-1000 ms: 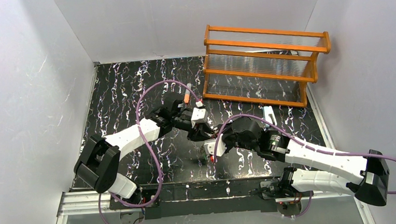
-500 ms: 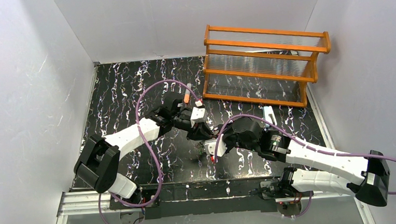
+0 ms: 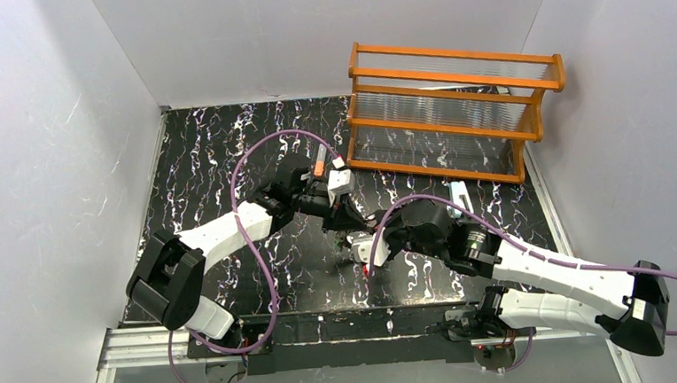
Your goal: Remove the keys from the keyring
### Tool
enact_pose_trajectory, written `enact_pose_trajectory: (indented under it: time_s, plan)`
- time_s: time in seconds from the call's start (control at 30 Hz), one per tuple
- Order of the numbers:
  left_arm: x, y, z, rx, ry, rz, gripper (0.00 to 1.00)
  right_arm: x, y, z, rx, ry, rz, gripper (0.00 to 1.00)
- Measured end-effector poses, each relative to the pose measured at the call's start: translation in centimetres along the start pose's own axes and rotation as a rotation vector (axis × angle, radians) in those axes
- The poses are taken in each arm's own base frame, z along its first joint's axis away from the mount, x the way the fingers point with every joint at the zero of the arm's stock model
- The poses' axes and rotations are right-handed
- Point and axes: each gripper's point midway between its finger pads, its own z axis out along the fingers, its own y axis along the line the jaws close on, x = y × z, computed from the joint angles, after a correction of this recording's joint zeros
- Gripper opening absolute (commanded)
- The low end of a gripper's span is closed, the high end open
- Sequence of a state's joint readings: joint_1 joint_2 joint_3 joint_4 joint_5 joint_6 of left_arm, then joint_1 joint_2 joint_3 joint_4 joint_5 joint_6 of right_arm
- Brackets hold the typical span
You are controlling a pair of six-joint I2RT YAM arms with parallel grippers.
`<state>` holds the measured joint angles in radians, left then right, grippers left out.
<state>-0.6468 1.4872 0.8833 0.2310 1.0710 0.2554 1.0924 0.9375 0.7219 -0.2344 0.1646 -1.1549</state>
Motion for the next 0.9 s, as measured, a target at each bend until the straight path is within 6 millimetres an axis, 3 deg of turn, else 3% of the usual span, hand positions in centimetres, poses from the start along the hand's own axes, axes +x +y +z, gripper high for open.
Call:
enact_pose_trajectory:
  time_s: [0.43, 0.9]
  plan:
    - [0.6, 1.0, -0.2, -0.094, 0.003, -0.104, 0.00, 1.0, 1.6, -1.0, -0.052, 0.041, 0.038, 0.01]
    - [1.2, 0.7, -1.4, -0.300, -0.090, -0.429, 0.00, 0.6, 3.7, -0.5, -0.133, 0.031, 0.154, 0.01]
